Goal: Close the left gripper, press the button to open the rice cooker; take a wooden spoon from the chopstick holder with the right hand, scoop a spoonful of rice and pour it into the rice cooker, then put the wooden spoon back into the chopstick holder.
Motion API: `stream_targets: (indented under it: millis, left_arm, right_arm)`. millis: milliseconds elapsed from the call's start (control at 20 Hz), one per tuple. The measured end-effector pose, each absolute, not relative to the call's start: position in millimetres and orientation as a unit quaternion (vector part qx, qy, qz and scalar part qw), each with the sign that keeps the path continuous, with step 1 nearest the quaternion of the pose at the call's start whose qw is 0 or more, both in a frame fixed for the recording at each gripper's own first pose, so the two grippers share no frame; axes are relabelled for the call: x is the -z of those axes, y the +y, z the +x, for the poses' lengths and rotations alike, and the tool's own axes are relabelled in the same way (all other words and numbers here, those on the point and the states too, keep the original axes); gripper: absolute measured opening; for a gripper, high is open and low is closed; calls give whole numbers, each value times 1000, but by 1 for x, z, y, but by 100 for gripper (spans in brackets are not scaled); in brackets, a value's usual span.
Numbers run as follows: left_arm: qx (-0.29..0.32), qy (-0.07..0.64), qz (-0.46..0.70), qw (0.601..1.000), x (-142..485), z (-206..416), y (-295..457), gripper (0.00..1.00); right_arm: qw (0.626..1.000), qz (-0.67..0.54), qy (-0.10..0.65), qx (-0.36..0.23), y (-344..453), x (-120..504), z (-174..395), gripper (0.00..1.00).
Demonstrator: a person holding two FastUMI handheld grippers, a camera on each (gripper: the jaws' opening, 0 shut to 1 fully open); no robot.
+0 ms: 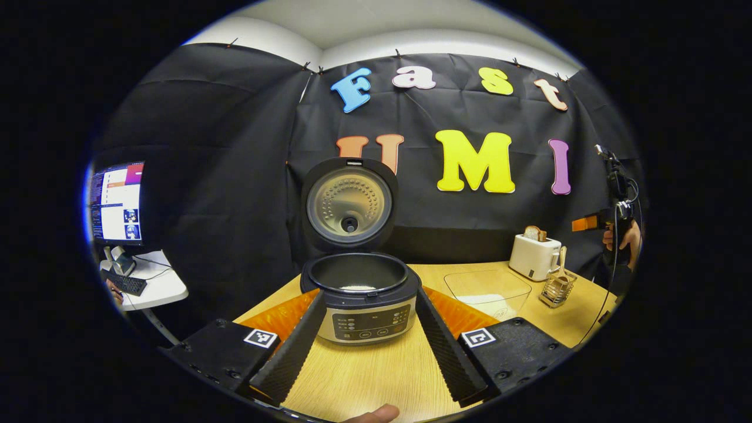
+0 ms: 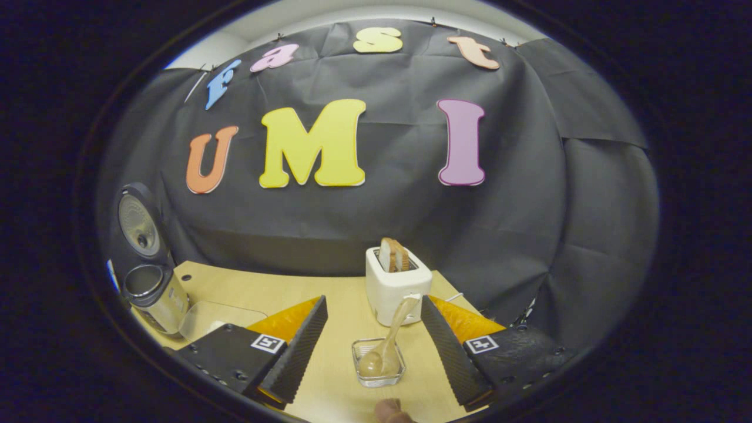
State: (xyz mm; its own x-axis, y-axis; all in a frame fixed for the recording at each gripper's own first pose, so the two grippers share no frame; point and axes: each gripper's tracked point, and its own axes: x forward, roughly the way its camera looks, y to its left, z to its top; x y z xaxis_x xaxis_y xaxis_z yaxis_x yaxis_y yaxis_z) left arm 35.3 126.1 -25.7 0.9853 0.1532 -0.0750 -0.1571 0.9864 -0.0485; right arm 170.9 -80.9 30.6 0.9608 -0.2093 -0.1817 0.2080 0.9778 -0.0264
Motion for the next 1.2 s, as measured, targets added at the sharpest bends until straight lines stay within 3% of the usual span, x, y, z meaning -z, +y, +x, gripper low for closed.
stream_targets:
  millis: [800,1200]
  left_arm:
    - [-96,18,-29,995,-113,134,158,98]
    - [-157,5,-28,987,-176,222,210,98]
  right_arm:
    - [997,3,74,32,-66,-28,71,97]
    - [996,-40,84,-10,-43,-7,45,95]
